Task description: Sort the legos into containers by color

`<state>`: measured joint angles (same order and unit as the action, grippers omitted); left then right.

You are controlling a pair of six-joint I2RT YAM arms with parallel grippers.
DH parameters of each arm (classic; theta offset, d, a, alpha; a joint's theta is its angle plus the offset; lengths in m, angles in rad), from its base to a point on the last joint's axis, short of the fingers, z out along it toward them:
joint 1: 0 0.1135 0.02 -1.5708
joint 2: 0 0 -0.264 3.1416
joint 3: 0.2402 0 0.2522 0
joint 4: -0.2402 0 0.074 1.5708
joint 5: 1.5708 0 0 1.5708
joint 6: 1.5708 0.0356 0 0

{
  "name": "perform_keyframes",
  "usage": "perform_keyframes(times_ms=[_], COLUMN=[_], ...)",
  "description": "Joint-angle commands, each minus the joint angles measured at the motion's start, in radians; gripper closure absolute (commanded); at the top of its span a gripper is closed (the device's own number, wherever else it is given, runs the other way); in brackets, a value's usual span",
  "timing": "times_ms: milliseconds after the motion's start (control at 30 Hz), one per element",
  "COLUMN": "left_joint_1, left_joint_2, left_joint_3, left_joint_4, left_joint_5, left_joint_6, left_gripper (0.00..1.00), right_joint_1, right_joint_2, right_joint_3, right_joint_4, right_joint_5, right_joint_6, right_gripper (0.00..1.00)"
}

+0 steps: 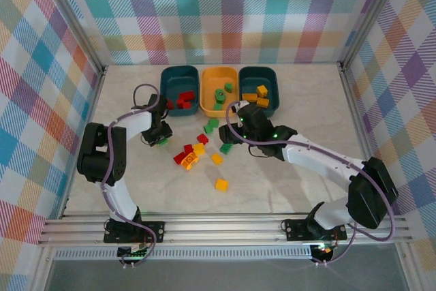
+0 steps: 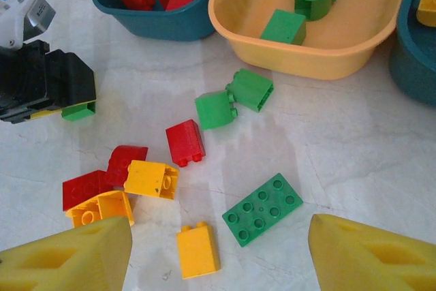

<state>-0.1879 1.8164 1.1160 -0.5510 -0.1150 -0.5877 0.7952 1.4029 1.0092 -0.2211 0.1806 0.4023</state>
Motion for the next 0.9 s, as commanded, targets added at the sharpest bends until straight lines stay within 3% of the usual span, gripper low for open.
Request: perform_keyframes(times_ms=[0, 233, 433, 667, 867], left_joint_1=[-0.026, -0.058, -0.138, -0.219, -0.245], left_joint_2=[0.035, -0.062, -0.122, 0.097, 0.343], left_joint_3=[-0.013, 0.001, 0.17, 0.486, 0.792], left_joint_4=[0.069, 0.04, 0.0, 0.063, -0.028], left_joint_5=[0.068, 0.067, 0.082, 0.241, 0.242], left_joint_6=[0.009, 0.0, 0.002, 0.049, 0.071], left_gripper=[0.54, 0.58, 0.57, 0.57, 0.56], right_joint_1=[-0.001, -0.001, -0.022, -0.063, -0.064], right_joint_2=[-0.027, -0.028, -0.077, -0.192, -0.365], right_joint_3=[-0.011, -0.019, -0.132, -0.283, -0.336], right_joint_4=[0.02, 0.019, 0.08, 0.065, -0.031], right_joint_5=[0.007, 0.014, 0.043, 0.063, 0.074], right_joint_6=[0.013, 0.009, 0.055, 0.168, 0.199], right_gripper=[0.31, 0.31, 0.3, 0.3, 0.25])
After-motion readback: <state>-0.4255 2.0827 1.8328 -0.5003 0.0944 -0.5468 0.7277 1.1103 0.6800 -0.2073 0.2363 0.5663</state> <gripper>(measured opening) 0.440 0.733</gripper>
